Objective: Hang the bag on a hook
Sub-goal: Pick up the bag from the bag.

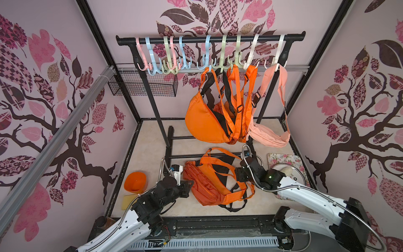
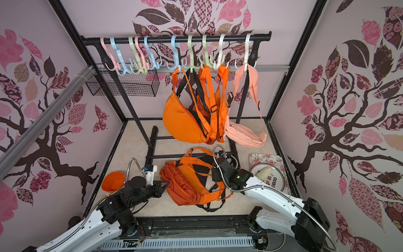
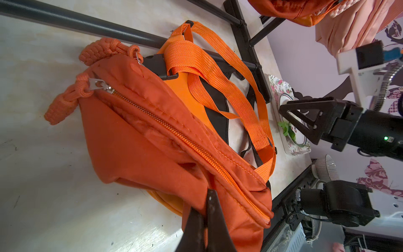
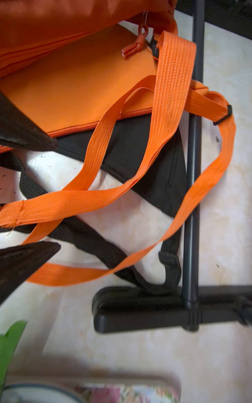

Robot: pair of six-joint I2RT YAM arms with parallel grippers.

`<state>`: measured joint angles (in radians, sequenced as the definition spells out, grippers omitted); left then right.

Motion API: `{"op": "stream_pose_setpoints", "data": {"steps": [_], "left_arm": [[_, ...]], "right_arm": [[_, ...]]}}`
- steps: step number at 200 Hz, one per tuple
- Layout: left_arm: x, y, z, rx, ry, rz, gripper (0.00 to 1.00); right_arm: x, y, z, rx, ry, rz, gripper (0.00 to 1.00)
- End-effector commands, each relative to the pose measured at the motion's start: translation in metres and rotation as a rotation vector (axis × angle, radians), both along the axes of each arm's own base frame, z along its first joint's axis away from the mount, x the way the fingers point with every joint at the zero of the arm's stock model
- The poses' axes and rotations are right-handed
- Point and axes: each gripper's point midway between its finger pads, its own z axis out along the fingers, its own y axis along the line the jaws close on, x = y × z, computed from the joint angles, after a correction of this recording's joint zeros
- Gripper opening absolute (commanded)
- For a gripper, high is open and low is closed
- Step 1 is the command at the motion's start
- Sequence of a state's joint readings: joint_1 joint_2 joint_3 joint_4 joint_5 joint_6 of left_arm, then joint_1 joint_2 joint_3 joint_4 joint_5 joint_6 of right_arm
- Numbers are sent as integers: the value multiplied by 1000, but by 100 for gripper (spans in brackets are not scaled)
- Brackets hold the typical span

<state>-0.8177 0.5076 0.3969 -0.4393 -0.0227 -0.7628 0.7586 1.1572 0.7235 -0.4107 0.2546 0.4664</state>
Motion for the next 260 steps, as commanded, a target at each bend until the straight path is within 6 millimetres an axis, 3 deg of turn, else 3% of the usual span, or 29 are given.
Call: {"op": "stream_pose_setpoints", "data": {"steps": [1, 39, 94, 116, 145, 182, 212, 260], "left_arm": [[3, 2, 8, -16, -28, 15, 0], [0, 7, 6, -21, -33, 22, 0], [-1, 10, 4, -30, -34, 31, 0], [-2, 11, 3, -26, -33, 34, 0], [-2, 13, 5, -25, -56, 30, 0], [-3, 14, 42, -116, -204, 7, 0], [-9, 29, 85, -199, -366, 35, 0], [-24, 55, 133, -208, -514, 52, 0]], "right_arm": [[1, 13, -18, -35, 74, 110, 72], [22, -1, -42, -50, 108, 51, 71], [39, 26, -58, -22, 149, 119, 60], [40, 30, -66, -37, 194, 126, 40], [43, 27, -57, -47, 188, 86, 0], [45, 21, 0, -80, 24, 38, 0], [40, 27, 74, -70, -142, 43, 0], [32, 33, 191, 76, -371, 90, 0]]}}
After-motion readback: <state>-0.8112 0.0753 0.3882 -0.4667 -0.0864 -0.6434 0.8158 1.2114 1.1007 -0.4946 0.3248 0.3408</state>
